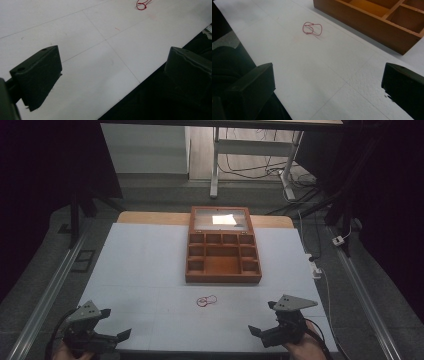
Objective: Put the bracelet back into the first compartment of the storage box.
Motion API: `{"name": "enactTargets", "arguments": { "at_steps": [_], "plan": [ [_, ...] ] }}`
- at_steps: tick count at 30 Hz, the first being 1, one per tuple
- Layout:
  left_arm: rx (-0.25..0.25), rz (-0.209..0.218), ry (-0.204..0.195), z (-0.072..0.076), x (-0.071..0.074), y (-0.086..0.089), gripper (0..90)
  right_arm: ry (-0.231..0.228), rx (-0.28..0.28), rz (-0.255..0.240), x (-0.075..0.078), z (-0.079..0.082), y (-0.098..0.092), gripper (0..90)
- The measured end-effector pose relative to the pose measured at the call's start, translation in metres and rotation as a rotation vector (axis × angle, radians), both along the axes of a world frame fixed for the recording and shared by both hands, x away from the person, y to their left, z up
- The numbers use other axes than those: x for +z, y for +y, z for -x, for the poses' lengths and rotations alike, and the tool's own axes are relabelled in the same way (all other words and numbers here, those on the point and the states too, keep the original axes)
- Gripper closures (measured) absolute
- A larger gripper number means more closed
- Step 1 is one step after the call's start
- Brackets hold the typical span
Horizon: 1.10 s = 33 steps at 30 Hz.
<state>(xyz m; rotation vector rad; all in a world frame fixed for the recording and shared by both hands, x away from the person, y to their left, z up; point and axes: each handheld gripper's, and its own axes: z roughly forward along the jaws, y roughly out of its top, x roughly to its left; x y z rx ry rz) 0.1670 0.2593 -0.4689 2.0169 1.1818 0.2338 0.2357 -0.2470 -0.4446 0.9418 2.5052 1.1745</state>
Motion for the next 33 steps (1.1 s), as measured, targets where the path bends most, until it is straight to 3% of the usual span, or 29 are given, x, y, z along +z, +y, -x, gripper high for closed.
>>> {"name": "enactTargets", "arguments": {
  "at_steps": [18, 33],
  "plan": [
    [0.021, -0.016, -0.026, 0.002, 0.001, -0.001, 0.2, 0.047, 0.057, 0.015, -0.009, -0.015, 0.025, 0.0],
    [0.007, -0.004, -0.012, 0.000, 0.000, 0.000, 0.6, 0.013, 0.099, 0.081, -0.019, -0.029, 0.056, 0.0]
  ]
}}
